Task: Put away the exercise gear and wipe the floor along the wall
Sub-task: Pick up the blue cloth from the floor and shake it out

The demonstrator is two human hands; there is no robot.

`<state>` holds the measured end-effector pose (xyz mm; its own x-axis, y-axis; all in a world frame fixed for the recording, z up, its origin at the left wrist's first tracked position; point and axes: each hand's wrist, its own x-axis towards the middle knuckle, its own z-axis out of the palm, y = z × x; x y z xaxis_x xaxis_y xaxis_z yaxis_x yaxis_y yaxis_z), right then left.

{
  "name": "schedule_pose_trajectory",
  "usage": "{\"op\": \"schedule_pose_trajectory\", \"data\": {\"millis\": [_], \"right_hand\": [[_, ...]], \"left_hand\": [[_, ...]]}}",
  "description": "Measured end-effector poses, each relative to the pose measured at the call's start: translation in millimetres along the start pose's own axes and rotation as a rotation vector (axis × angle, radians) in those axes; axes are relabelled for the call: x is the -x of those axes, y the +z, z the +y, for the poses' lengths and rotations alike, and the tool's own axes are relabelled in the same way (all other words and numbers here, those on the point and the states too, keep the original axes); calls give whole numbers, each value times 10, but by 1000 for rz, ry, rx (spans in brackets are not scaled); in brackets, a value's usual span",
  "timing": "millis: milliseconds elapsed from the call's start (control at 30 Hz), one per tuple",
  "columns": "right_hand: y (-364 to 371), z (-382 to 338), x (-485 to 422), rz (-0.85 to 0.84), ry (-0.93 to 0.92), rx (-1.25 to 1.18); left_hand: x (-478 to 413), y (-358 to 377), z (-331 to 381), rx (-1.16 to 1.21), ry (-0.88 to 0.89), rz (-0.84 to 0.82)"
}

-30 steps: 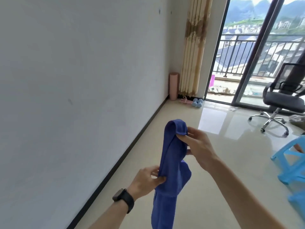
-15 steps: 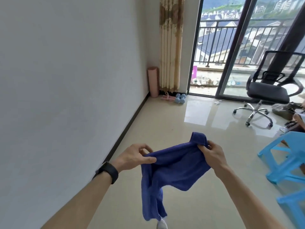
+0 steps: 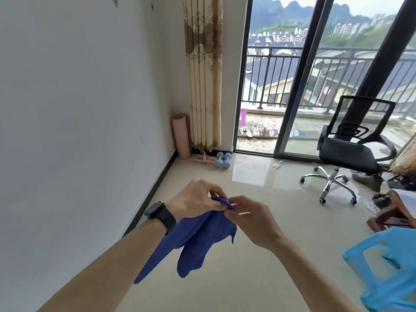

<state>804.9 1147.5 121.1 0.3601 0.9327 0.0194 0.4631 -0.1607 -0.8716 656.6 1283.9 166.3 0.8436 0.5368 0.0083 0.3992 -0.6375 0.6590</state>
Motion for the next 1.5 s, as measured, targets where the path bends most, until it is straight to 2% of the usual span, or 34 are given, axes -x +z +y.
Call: {"op": "schedule_pose_trajectory", "data": {"millis": [133,367,500,567,633,700,833,867,967,1033,1200,1333,1500], "right_hand": [[-571,183,-1081,99,-83,30],[-1676,617,-2851,145,-96,11],[-2127,920,-3725,260,-39,-9],[-2234,1115,-4166,255,-12,-6],[-2243,1320,-4616,179,37,-8],[-2175,1423,-5053,28,53,-7],[-1914,1352,-6010,-226,0,-21],[-1837,1328,-6261,-231,-18,-2],[-1727,1299,-7065,-74,-74,53],[-1753,1250,-7540,-42,-97,84],[-1748,1018,-8683,-115,-225,227],[-1507,910,-9704,-191,-347,282],[-1143,792,-10900,-315,-451,358]], "left_hand": [[-1038,-87,-269,53,-51,84],[-2614,-97,-878,108,-309,86],[-3460,-342,-1077,84,-303,177],[-3929,-447,-1142,133,-276,268],[-4399,-508,-1192,239,-255,329],[-4883,-567,-1263,313,-226,350],[-5840,-777,-1522,246,-120,267],[-6050,-867,-1606,228,-107,248],[-6586,-1235,-1884,206,-112,267],[-6842,-1475,-2124,222,-156,307],[-7268,-1959,-2830,147,-304,346],[-7508,-2308,-3504,-38,-492,455],[-7674,-2774,-4176,-217,-781,498]]}}
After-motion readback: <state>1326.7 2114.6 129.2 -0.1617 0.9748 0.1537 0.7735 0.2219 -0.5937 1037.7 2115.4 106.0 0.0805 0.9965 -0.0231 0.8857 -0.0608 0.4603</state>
